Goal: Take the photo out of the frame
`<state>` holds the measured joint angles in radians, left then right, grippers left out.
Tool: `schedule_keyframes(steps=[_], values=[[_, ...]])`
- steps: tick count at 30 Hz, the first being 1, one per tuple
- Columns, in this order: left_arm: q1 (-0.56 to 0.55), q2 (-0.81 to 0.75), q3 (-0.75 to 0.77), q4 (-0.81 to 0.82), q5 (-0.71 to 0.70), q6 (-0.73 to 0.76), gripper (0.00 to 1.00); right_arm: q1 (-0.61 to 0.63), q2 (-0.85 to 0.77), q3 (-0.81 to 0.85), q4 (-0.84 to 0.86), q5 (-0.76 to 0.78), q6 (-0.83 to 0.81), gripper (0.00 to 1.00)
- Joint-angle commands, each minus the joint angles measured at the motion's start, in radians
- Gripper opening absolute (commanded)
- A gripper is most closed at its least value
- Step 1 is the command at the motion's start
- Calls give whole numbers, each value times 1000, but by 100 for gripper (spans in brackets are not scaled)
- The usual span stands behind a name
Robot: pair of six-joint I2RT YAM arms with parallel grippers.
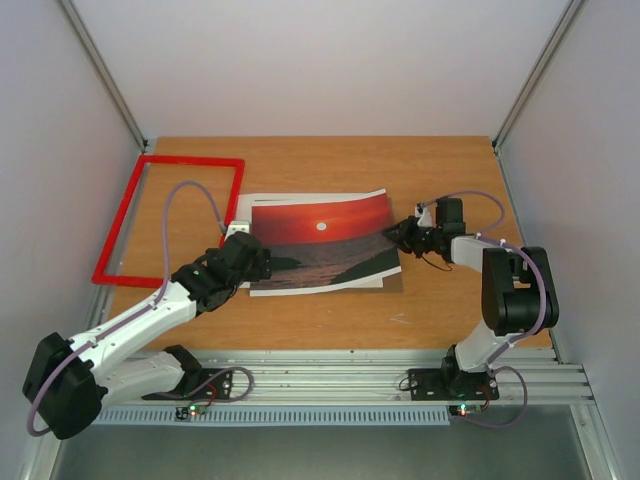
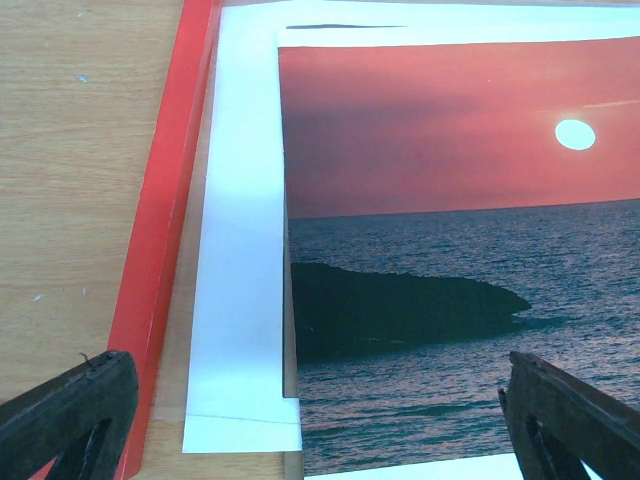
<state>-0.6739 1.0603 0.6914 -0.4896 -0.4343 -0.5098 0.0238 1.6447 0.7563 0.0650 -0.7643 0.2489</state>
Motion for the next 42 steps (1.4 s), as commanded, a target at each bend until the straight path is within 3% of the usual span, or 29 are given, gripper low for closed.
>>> schedule_keyframes(steps=[1, 8, 15, 27, 29, 35, 42], values=[[6, 7, -16, 44, -15, -16, 99, -44, 11, -9, 33, -40, -33, 20], [91, 20, -34, 76, 102, -35, 99, -95, -1, -17, -20, -40, -55, 35], [222, -35, -88, 102, 239, -86, 99, -130, -74, -14, -165, 7, -111, 61], [243, -432, -13, -98, 212, -155, 99, -130, -515, 99, -533, 184, -250, 84], [243, -488, 31, -145, 198, -135, 99, -130, -599, 114, -573, 197, -280, 98], [243, -580, 188, -246, 242, -88, 99, -130, -813, 169, -672, 214, -340, 98], [242, -607, 339, -327, 282, 47, 99, -130, -1003, 111, -631, 293, -381, 98]])
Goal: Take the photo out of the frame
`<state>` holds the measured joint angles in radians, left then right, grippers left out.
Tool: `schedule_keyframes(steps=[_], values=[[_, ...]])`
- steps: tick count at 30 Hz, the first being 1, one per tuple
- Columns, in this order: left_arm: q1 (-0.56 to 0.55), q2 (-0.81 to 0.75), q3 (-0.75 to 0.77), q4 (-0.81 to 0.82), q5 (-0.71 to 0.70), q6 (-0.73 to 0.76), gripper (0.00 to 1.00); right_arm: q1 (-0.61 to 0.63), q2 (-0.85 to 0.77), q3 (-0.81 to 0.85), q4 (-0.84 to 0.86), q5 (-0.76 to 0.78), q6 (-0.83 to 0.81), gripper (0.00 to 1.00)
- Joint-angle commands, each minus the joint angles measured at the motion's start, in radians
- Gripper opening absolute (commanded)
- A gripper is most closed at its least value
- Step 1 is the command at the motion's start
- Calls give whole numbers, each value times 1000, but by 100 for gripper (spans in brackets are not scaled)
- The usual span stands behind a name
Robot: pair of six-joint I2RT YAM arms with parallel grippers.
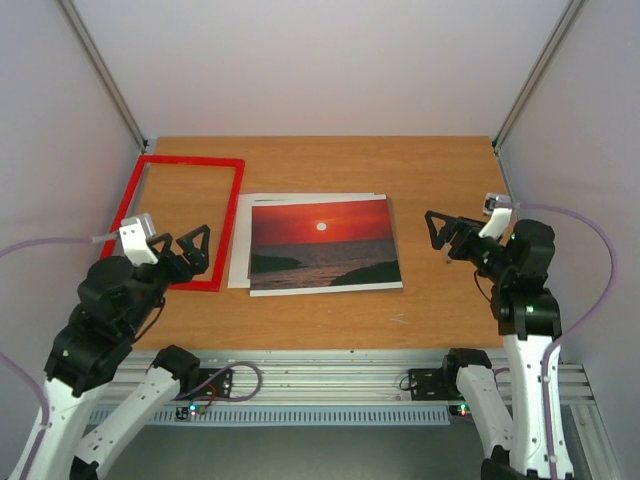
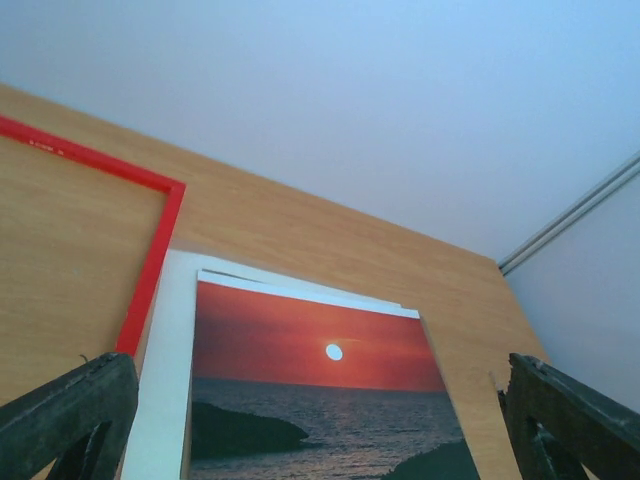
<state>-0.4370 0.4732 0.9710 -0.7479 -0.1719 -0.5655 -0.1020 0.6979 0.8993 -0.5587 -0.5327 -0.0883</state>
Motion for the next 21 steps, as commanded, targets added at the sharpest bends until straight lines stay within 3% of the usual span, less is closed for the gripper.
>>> schedule_keyframes(steps=[1, 7, 21], values=[[6, -27, 60, -69, 1, 116, 99, -4, -65, -46, 6, 61, -44, 98], [6, -78, -14, -35, -119, 177, 99, -4, -56, -92, 61, 54, -34, 99], [6, -83, -24, -59, -157, 190, 99, -4, -43, -93, 67, 59, -39, 98]])
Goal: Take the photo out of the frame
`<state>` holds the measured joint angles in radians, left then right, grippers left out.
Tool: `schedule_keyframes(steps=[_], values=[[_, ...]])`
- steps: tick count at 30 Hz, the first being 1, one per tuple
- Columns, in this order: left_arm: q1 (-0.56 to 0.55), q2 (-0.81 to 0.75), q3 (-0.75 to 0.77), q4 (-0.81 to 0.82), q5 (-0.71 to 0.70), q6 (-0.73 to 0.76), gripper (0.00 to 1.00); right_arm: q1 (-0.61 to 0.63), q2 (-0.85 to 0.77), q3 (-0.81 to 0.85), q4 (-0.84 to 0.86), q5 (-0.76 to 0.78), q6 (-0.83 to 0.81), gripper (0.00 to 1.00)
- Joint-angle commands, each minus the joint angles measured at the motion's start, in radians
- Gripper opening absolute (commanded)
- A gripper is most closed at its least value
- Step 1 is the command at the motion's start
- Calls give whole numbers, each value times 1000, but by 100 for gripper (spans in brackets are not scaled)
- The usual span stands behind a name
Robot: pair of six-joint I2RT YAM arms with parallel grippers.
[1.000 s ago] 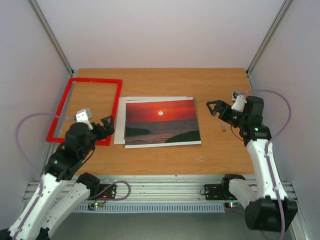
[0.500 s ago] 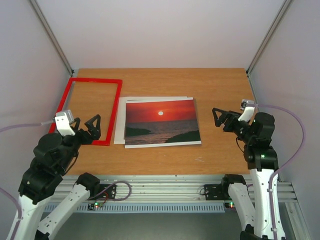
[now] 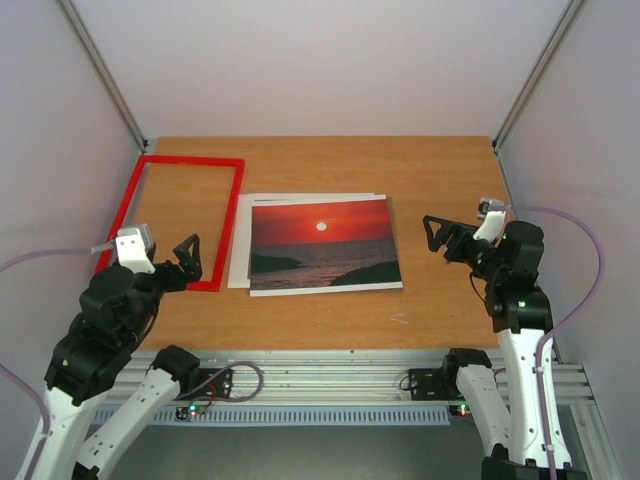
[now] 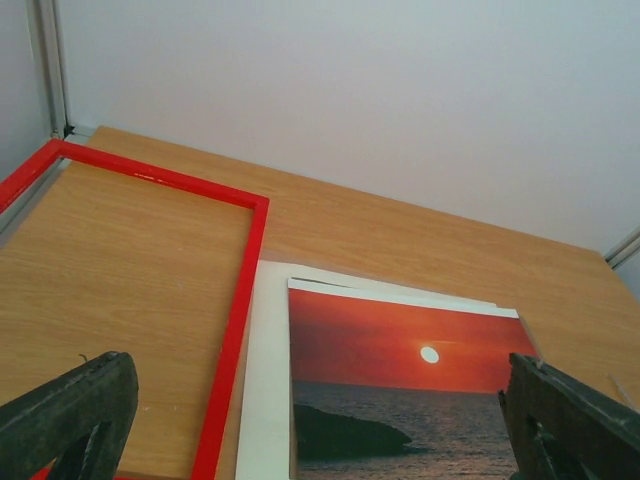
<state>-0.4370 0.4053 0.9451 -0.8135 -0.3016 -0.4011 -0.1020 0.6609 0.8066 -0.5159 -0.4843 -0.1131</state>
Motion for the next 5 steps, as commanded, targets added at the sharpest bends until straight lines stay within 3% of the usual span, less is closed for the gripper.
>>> schedule_keyframes(steps=[1, 5], values=[[6, -17, 1, 6, -27, 25, 99, -4, -3, -1, 25, 6, -13, 98], [6, -20, -2, 8, -29, 24, 99, -4, 3, 3, 24, 7, -12, 98]])
